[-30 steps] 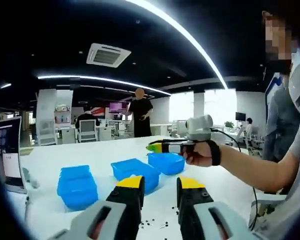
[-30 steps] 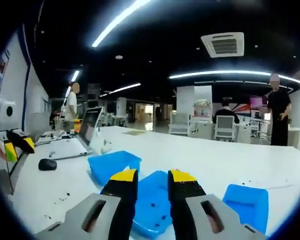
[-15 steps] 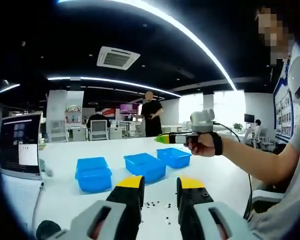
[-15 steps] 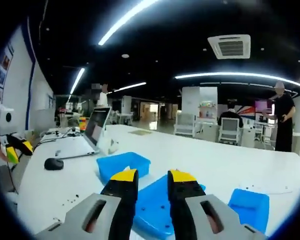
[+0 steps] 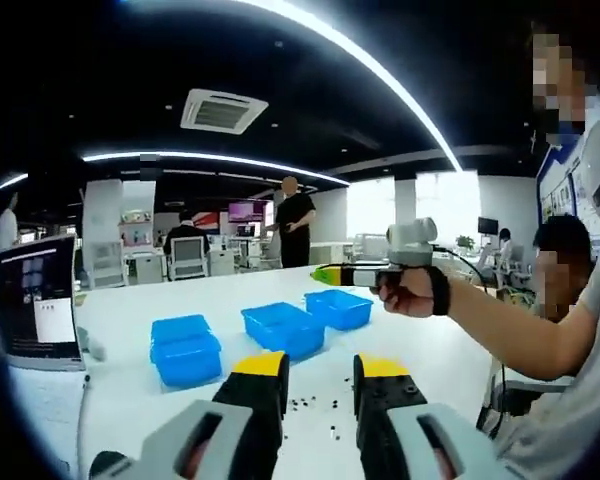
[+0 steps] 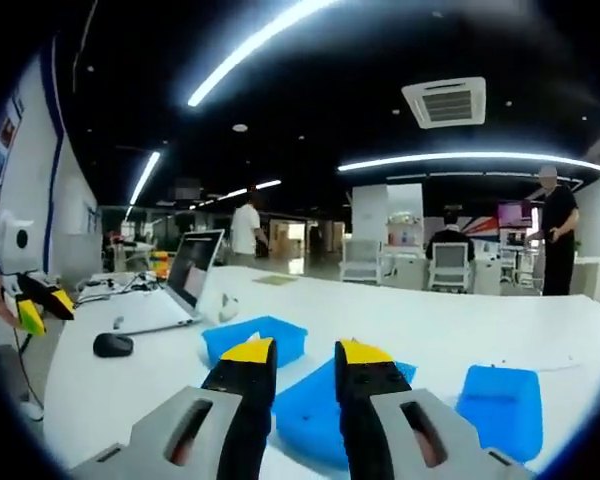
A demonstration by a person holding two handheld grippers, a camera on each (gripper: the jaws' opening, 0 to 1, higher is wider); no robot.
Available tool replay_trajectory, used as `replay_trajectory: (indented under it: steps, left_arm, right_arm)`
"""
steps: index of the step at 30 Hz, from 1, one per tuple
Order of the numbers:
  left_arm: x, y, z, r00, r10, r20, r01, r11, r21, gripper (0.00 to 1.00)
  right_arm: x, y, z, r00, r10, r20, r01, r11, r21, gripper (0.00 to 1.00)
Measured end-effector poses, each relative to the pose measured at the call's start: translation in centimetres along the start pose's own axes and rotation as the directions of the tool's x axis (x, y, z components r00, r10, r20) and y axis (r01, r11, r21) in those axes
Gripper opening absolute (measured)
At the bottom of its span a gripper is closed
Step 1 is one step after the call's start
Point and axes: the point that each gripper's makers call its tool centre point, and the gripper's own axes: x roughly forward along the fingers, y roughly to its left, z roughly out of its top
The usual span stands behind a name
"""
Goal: Pick up the resistors one by one and place each resistor into its matching bin, sorting the parts by color and model until every resistor is separated into the correct bin for its type
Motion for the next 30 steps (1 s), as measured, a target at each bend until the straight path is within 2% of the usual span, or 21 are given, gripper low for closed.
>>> replay_trajectory:
  steps: [6, 13, 17, 20, 24, 30]
  left_arm:
    - [-0.7, 0.1, -0.5, 1.000, 0.009, 0.027, -0.009, 1.000, -0.016, 0.28]
    - [-1.4, 0.0, -1.2, 0.998, 0.043, 0.053, -0.040, 0.998, -0.048, 0.28]
    - [-1.7, 0.4, -1.4, 0.996, 0.063, 0.064, -0.059, 0.997, -0.057, 0.28]
    - [-2.0, 0.7, -1.3, 0.994, 0.079, 0.080, -0.075, 0.996, -0.057, 0.28]
    - [-2.3, 1.0, -1.4, 0.990, 0.100, 0.096, -0.094, 0.993, -0.068, 0.28]
    - [-2.7, 1.8, -2.0, 0.986, 0.135, 0.099, -0.127, 0.988, -0.087, 0.28]
  right_arm:
    - [-0.1, 1.8, 0.4, 0.999, 0.033, -0.034, -0.034, 0.999, -0.031, 0.25]
    - [-1.5, 2.6, 5.0, 0.996, 0.084, 0.002, -0.084, 0.992, -0.091, 0.25]
    - [-2.1, 2.8, 6.4, 0.993, 0.115, 0.010, -0.113, 0.986, -0.121, 0.25]
    - [-2.6, 3.2, 6.0, 0.986, 0.165, -0.004, -0.164, 0.983, -0.085, 0.25]
    - [-2.7, 3.0, 4.5, 0.985, 0.168, -0.038, -0.171, 0.981, -0.092, 0.25]
    - [-2.4, 2.7, 3.4, 0.978, 0.206, -0.042, -0.207, 0.978, -0.031, 0.25]
